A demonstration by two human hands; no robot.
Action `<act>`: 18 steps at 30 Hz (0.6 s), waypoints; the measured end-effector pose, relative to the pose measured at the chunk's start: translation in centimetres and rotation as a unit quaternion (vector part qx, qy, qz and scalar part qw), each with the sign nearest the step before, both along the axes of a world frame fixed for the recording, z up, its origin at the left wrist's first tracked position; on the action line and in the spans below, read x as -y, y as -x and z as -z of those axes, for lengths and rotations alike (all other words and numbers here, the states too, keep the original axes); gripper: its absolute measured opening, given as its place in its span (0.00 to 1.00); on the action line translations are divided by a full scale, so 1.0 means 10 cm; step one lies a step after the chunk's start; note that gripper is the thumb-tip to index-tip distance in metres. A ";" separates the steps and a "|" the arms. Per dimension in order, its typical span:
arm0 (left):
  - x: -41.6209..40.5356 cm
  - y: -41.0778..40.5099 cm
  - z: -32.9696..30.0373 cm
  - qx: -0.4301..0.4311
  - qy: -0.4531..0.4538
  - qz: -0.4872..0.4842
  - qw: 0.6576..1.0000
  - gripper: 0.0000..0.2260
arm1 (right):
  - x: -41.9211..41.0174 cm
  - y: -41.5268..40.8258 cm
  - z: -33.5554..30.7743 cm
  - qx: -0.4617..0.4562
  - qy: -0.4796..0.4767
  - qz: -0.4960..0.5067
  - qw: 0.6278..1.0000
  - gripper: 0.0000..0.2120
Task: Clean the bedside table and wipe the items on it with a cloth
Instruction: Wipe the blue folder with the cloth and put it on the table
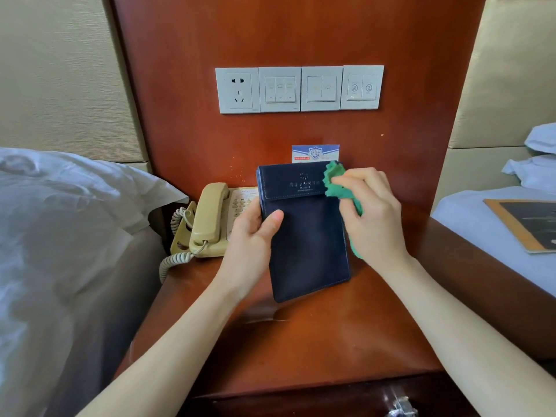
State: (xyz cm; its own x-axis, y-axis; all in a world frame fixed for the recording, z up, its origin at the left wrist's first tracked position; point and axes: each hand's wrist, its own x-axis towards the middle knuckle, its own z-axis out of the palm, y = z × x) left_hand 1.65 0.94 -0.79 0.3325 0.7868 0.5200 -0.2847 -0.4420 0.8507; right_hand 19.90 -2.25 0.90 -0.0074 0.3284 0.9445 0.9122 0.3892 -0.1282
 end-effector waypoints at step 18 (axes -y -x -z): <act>-0.12 0.03 0.07 0.058 0.148 -0.103 0.982 0.11 | 0.43 -0.15 0.21 0.069 0.450 -0.045 0.889 0.05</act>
State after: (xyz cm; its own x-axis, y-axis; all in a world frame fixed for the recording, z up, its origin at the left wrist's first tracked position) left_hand 1.38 2.18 -1.52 0.1031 0.9532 0.2841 -0.3176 -0.2391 0.9176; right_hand 21.45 -6.56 -1.25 -0.1678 0.9427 0.2885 0.9138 0.2585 -0.3134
